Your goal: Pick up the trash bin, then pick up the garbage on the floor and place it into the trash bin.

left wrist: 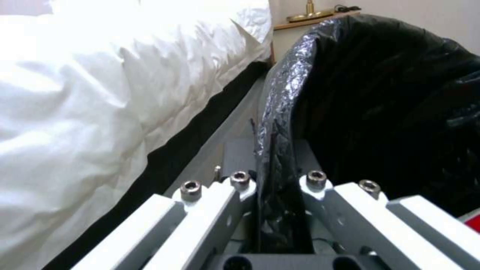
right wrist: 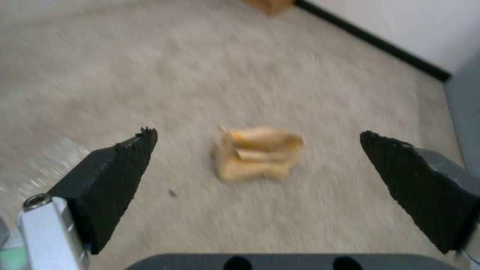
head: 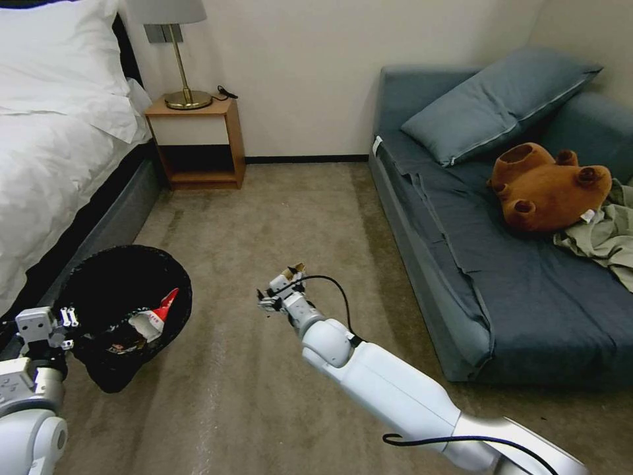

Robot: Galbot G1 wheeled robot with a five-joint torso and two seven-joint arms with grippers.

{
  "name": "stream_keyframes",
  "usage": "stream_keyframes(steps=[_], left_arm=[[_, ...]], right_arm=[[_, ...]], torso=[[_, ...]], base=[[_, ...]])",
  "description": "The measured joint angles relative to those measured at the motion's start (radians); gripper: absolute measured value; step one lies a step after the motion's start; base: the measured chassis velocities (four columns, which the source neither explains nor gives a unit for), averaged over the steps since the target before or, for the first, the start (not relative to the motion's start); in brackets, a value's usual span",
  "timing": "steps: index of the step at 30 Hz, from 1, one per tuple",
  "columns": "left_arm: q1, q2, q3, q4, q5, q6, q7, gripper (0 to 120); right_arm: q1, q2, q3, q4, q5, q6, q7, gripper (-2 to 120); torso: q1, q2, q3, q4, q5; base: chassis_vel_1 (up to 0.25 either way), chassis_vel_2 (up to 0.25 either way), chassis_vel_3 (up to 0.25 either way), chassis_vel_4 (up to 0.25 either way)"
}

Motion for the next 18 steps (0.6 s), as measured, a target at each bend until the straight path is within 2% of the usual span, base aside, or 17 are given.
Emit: stream_keyframes(steps=[4,15,18], left_arm=[[0.007,0.000,-0.001,-0.001,-0.002,-0.003,0.007,4],[0.022,0.008,-0.023,-0.001,-0.019,-0.015,0.014,4],[0.036,0.007,-0.035,0.012,-0.023,-0.042,0.025,4]], right_arm=[[-0.019,0.009,0.031,-0.056,-0.008,-0.004,-0.003,100],[-0.033,0.018,0.041,-0.067,-0.010,-0.011,-0.010,100],[-0.044,0.024,0.030,-0.067,-0.016,-0.012,-0.010,100]], torso=[[0.000,0.000,0.000,-0.0001,0.0000],[0.000,0.000,0.000,0.0000,-0.0001],[0.000,0.000,0.000,0.0001,-0.0001]], base=[[0.000,0.000,0.000,0.000],[0.000,0.000,0.000,0.000],[0.000,0.000,0.000,0.000]])
